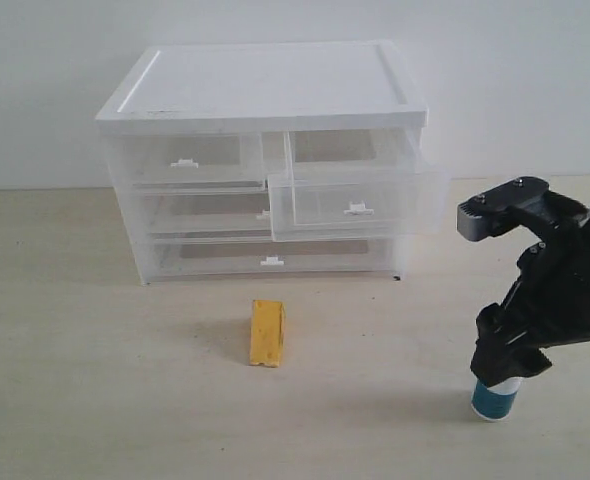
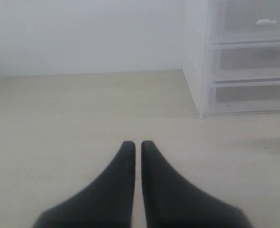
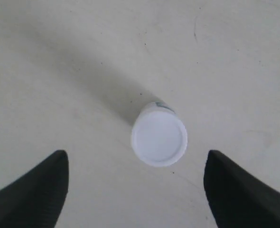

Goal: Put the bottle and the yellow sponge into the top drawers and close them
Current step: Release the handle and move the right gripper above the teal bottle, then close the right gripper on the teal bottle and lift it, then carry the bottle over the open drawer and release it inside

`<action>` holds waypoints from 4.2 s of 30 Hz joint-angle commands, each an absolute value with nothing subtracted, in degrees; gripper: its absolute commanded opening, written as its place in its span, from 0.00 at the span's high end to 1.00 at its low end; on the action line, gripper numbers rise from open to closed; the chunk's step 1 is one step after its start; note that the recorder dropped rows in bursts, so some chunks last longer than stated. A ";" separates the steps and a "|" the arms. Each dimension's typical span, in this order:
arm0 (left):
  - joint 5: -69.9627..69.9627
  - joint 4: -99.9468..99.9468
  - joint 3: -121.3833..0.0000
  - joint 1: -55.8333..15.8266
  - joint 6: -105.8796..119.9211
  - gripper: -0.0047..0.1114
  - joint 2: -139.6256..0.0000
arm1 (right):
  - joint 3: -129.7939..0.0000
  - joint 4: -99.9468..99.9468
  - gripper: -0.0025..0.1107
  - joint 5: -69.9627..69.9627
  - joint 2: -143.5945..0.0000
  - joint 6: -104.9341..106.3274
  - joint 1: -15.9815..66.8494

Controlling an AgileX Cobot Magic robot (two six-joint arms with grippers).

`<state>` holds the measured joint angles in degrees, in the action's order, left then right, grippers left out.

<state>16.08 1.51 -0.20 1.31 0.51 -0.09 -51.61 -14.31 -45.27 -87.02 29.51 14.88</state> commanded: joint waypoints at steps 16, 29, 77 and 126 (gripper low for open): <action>16.07 1.12 0.00 1.46 0.00 0.92 0.00 | -51.99 -11.77 0.37 -38.45 -95.58 30.47 14.45; 15.96 1.12 0.00 1.46 0.00 0.92 0.00 | -51.99 -12.55 0.43 -35.81 -98.43 30.47 14.45; 16.09 1.12 0.00 1.46 0.00 0.92 0.00 | -59.08 -62.39 0.98 -59.49 -76.13 103.56 6.46; 15.87 1.12 0.00 1.46 0.00 0.92 0.00 | -72.74 -90.93 0.55 -57.95 -107.68 97.33 4.00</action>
<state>16.08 1.51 -0.20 1.31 0.51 -0.09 -72.43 -90.38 -58.07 -107.53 97.39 4.10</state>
